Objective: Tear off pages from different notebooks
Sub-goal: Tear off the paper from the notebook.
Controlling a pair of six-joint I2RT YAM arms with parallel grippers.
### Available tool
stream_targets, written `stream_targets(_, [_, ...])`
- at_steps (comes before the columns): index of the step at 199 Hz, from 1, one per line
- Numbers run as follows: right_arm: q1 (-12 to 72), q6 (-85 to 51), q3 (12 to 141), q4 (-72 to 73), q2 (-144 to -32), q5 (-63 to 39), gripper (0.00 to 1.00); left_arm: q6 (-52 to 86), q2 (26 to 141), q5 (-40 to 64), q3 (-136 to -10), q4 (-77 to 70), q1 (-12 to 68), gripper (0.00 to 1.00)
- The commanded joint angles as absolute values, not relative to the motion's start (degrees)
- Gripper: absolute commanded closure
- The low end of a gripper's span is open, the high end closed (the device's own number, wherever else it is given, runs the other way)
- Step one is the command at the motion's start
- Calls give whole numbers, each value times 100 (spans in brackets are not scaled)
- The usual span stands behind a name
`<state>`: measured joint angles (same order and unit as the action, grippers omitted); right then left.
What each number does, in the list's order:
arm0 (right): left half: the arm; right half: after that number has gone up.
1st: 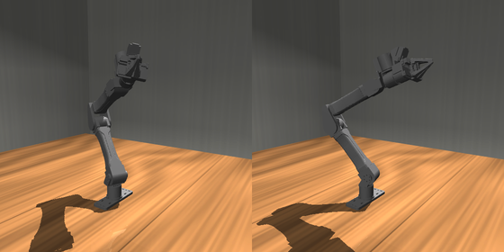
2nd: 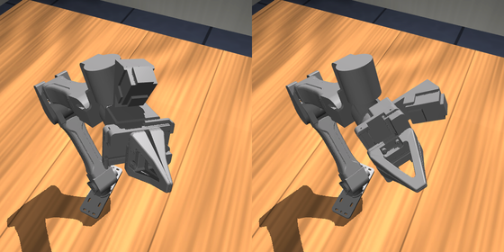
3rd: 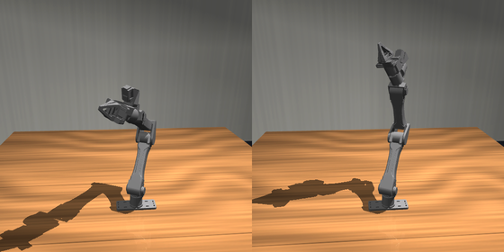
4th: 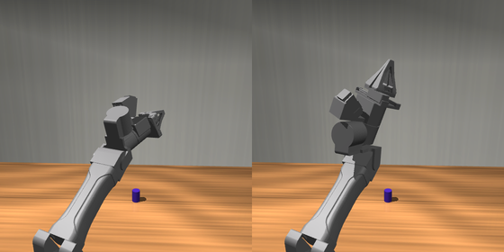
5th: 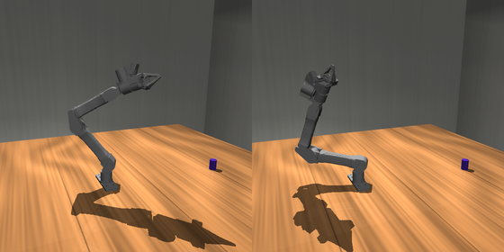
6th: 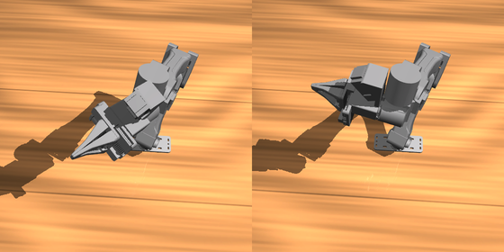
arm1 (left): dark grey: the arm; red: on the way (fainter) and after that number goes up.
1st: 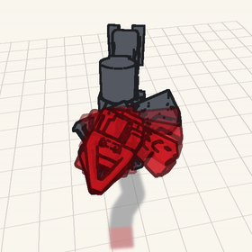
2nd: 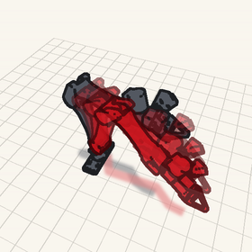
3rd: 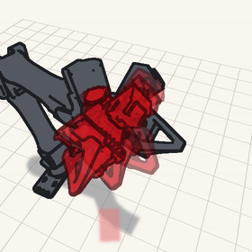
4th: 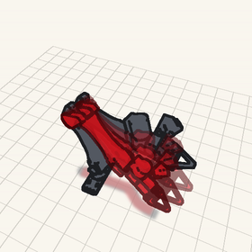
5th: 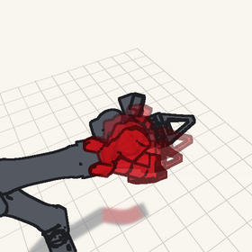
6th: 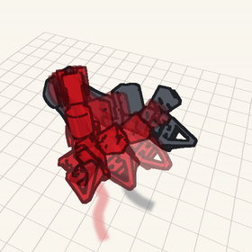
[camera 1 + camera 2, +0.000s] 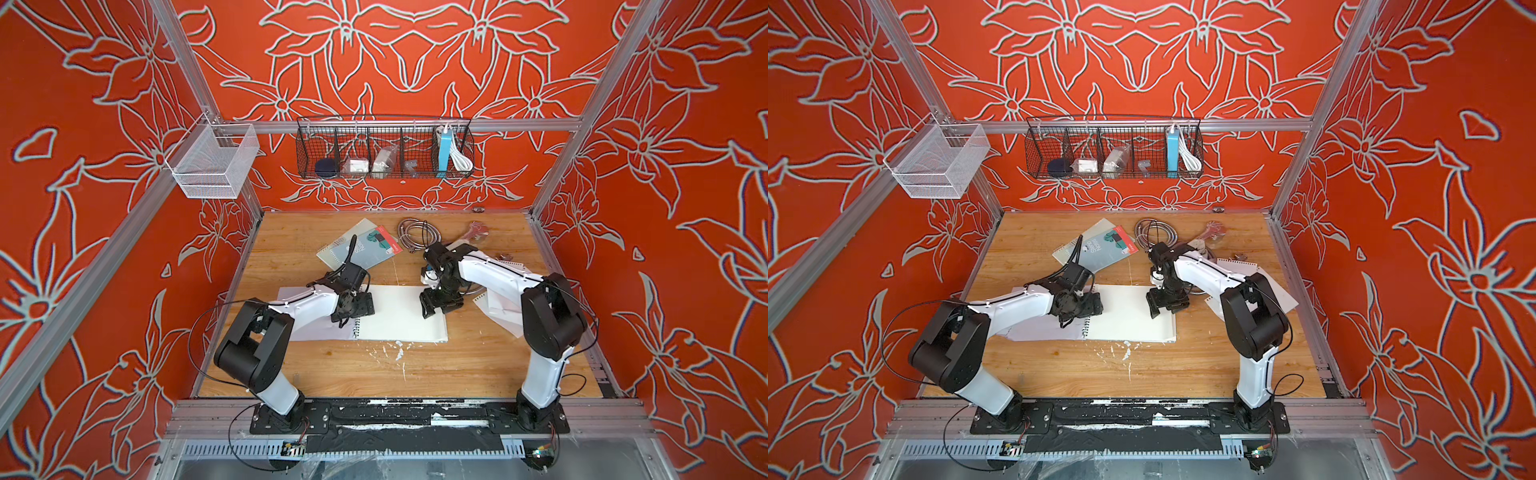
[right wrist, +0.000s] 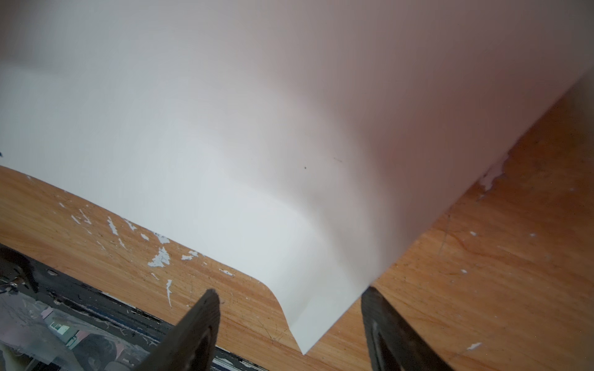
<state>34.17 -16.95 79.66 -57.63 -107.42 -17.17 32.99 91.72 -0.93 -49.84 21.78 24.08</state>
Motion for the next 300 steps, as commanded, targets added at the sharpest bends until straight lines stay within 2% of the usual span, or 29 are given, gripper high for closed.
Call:
stream_targets(1, [3463,-1570,8070,-5903,-10922,-1880,28,3255,9264,-88,-5095,2312,2443,10])
stream_targets(68, [3479,-1433,7947,-5524,-10659,-2445,32,3196,9317,47,-5108,2234,2454,12])
stream_targets(122, [3501,-1446,7871,-5268,-10496,-2856,34,3067,9334,287,-5179,2206,2513,21])
stream_targets(192, [3509,-1882,7491,-4735,-10445,-3303,37,3023,9318,752,-5161,2067,2610,22])
stream_targets(202, [3511,-1931,7433,-4709,-10447,-3266,43,3010,9278,786,-5141,2024,2627,22])
stream_targets(225, [3513,-2056,7289,-4564,-10375,-3267,81,2914,9001,843,-5051,1890,2676,21])
stream_targets(242, [3503,-2113,7237,-4418,-10325,-3372,98,2733,8575,747,-4993,1855,2802,20])
stream_targets(248, [3503,-2139,7238,-4363,-10321,-3416,100,2630,8393,672,-4984,1864,2873,19])
stream_targets(300, [3432,-2640,7475,-4057,-10599,-3824,100,1526,7440,105,-4985,2268,3981,16])
